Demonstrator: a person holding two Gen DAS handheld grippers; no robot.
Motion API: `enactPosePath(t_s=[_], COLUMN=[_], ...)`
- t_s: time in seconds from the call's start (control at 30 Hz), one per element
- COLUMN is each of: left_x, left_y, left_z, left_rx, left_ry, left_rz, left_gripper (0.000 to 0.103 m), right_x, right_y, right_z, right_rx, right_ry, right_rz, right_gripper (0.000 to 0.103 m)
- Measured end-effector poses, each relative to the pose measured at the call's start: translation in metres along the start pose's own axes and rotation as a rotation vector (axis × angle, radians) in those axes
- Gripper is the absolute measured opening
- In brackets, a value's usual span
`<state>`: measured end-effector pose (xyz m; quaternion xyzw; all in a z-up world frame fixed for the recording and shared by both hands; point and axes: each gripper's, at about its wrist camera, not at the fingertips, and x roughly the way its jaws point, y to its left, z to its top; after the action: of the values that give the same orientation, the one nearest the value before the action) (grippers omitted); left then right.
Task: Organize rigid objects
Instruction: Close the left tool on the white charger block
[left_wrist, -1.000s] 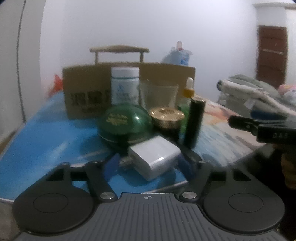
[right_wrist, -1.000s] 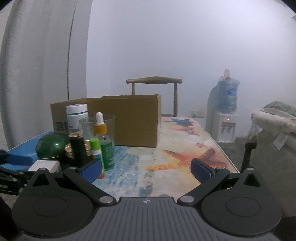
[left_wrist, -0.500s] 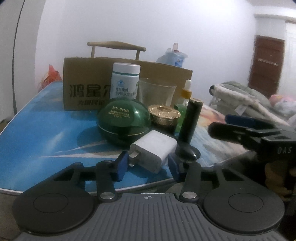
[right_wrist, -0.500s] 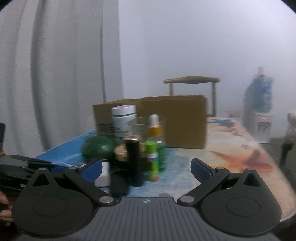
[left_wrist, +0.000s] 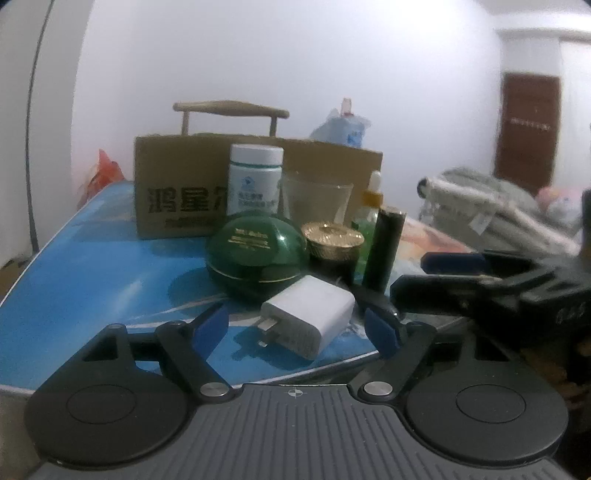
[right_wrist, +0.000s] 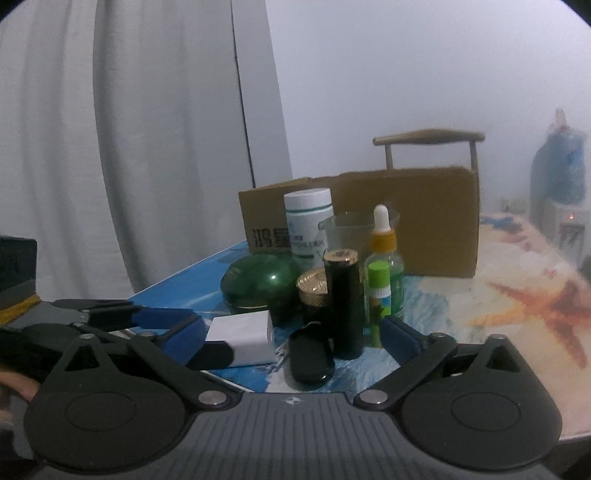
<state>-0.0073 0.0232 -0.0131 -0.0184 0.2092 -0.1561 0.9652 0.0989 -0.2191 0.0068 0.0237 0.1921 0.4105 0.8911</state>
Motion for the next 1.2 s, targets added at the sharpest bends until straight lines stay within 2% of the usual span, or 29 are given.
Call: enactPosePath(t_s=[0.07, 0.17, 0.23, 0.4, 0.57, 0.63, 0.7, 0.8, 1.0, 1.2], left_x=[0.009, 0.018, 0.018, 0.012, 0.003, 0.001, 0.001, 0.001, -0.001, -0.004], left_y=[-0.001, 0.000, 0.000, -0.009, -0.012, -0.011, -0.009, -0.008, -0.008, -0.008], left_z=[0.002, 0.003, 0.002, -0.002, -0.008, -0.009, -0.008, -0.008, -0.009, -0.010], left_rx=[0.025, 0.024, 0.016, 0.064, 0.091, 0.094, 0.088, 0.083, 0.086, 0.093], left_ry=[0.024, 0.049, 0.043, 0.031, 0.019, 0.018, 0.020, 0.023, 0.023, 0.020], left_rz=[0.003, -0.007, -0.038, -0.025, -0.050, -0.058, -0.067, -0.075, -0.091, -0.099], left_gripper=[0.078, 0.066, 0.056, 0.050, 0.046, 0.046, 0.046, 0.046, 0.045, 0.045], right_x=[0.003, 0.002, 0.002, 0.002, 0.005, 0.010, 0.014, 0.014, 0.010, 0.021], right_y=[-0.008, -0.017, -0.021, -0.019, -0.016, -0.016, -0.017, -0.012, 0.000, 0.008], right_z=[0.001, 0.001, 0.001, 0.000, 0.000, -0.001, -0.002, -0.002, 0.002, 0.009], right_rx=[0.062, 0.137, 0.162, 0.162, 0.166, 0.198, 0.219, 0.184, 0.089, 0.049], right_ry=[0.016, 0.026, 0.035, 0.057, 0.075, 0.102, 0.124, 0.122, 0.102, 0.134], right_rz=[0.034, 0.070, 0.086, 0.114, 0.147, 0.171, 0.176, 0.139, 0.106, 0.140], right_gripper=[0.100, 0.100, 0.100, 0.100, 0.098, 0.087, 0.082, 0.076, 0.075, 0.075])
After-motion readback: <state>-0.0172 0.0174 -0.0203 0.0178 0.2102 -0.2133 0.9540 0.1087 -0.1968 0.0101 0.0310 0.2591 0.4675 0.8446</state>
